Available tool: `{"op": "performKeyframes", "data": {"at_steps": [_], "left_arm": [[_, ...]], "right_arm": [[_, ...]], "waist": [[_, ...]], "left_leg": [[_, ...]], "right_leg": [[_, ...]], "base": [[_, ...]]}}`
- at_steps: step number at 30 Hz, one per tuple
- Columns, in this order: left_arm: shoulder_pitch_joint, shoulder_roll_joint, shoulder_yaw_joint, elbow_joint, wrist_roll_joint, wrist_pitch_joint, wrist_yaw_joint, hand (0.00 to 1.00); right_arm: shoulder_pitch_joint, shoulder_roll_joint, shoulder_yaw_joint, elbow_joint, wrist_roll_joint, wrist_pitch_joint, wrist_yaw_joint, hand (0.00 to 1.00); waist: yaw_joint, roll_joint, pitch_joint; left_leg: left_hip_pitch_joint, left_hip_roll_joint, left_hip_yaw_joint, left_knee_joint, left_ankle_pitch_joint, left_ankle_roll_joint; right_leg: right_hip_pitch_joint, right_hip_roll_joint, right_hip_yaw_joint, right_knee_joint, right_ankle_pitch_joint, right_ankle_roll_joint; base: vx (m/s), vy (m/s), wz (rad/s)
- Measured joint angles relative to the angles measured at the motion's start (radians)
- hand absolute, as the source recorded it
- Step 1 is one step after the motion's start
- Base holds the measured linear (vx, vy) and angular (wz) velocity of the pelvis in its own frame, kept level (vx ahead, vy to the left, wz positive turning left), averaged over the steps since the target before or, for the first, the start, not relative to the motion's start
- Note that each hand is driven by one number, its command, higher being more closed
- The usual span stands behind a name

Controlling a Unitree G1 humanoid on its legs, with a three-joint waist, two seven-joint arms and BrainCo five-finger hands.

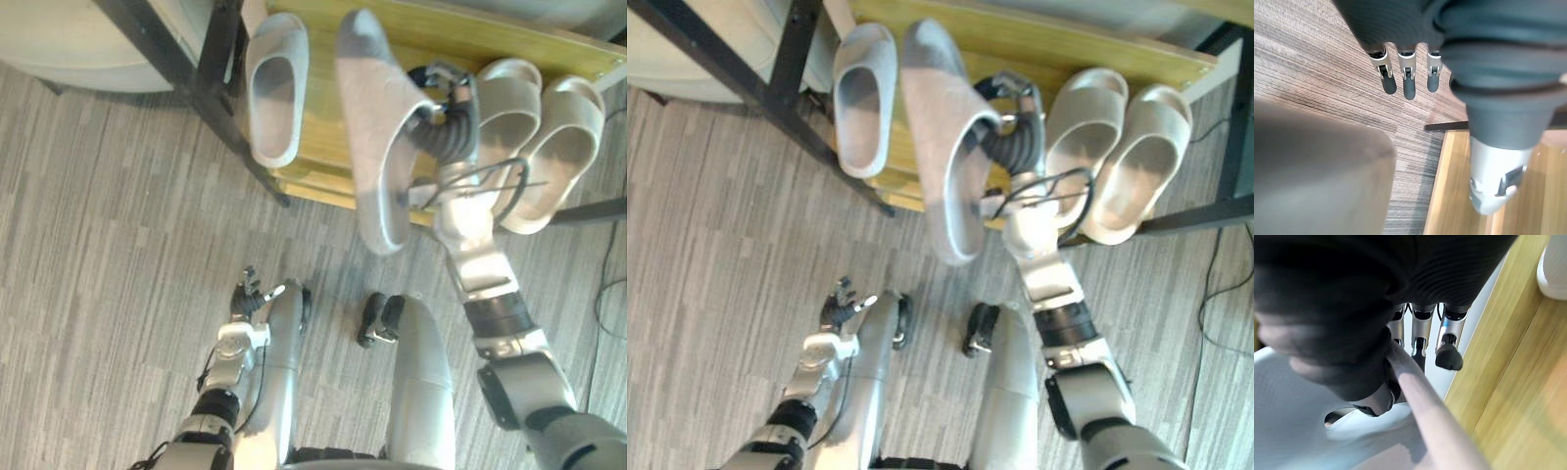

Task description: Organize the slippers on the shoe rack

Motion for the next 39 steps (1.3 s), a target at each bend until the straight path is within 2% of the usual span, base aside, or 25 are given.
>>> {"op": "performKeyframes", "data": {"at_steps": [7, 20, 21, 25, 26, 27, 30, 39], "left_arm": [[-0.012, -0.020, 0.000, -0.022, -0.007, -0.005, 0.024, 0.00], [-0.055, -0.033, -0.002, -0.052, -0.031, -0.023, 0.083, 0.00], [-0.058, -0.031, -0.001, -0.052, -0.038, -0.023, 0.086, 0.00], [-0.058, -0.001, -0.001, 0.005, -0.045, -0.011, 0.109, 0.00], [-0.054, 0.008, -0.002, 0.047, -0.045, 0.007, 0.117, 0.00], [-0.042, 0.011, -0.002, 0.072, -0.045, 0.023, 0.127, 0.00], [-0.013, 0.008, -0.003, 0.091, -0.045, 0.033, 0.128, 0.00], [-0.007, 0.008, -0.004, 0.090, -0.044, 0.034, 0.128, 0.00]], "right_arm": [[-0.163, -0.007, -0.017, 0.176, -0.080, 0.065, -0.061, 1.00], [-0.373, -0.008, -0.054, 0.492, -0.074, 0.126, -0.125, 1.00], [-0.377, -0.007, -0.057, 0.500, -0.074, 0.128, -0.134, 0.00], [-0.418, -0.008, -0.076, 0.532, -0.063, 0.120, -0.161, 0.00], [-0.435, -0.008, -0.076, 0.537, -0.056, 0.120, -0.168, 0.00], [-0.442, -0.008, -0.076, 0.547, -0.032, 0.118, -0.175, 0.00], [-0.443, -0.004, -0.092, 0.576, 0.018, 0.119, -0.197, 0.00], [-0.423, 0.034, -0.125, 0.548, 0.085, 0.100, -0.228, 0.00]], "waist": [[0.020, 0.000, 0.000], [0.064, 0.000, -0.005], [0.066, 0.000, -0.005], [0.069, 0.000, -0.005], [0.070, 0.000, -0.005], [0.071, 0.000, -0.005], [0.079, 0.000, -0.005], [0.085, 0.000, -0.005]], "left_leg": [[-0.041, 0.000, -0.005, 0.025, 0.000, -0.003], [-0.148, -0.007, -0.022, 0.056, 0.011, -0.022], [-0.158, -0.010, -0.027, 0.056, 0.014, -0.026], [-0.187, -0.022, -0.038, 0.062, 0.019, -0.035], [-0.199, -0.025, -0.042, 0.063, 0.021, -0.039], [-0.209, -0.027, -0.050, 0.064, 0.024, -0.043], [-0.214, -0.035, -0.054, 0.064, 0.026, -0.047], [-0.213, -0.034, -0.054, 0.063, 0.028, -0.052]], "right_leg": [[-0.027, -0.019, -0.021, 0.036, -0.023, -0.006], [-0.122, -0.037, -0.045, 0.076, -0.033, -0.017], [-0.128, -0.038, -0.050, 0.077, -0.034, -0.018], [-0.152, -0.051, -0.060, 0.094, -0.042, -0.032], [-0.163, -0.053, -0.062, 0.097, -0.042, -0.034], [-0.168, -0.053, -0.069, 0.098, -0.044, -0.035], [-0.174, -0.062, -0.071, 0.110, -0.053, -0.033], [-0.174, -0.062, -0.072, 0.112, -0.054, -0.032]], "base": [[-0.02, -0.059, 0.13], [-0.02, -0.025, 0.04], [-0.03, -0.027, 0.12], [-0.02, -0.023, 0.14], [-0.02, -0.022, 0.08], [-0.01, -0.018, 0.10], [-0.01, -0.025, 0.13], [0.00, -0.002, 0.01]]}}
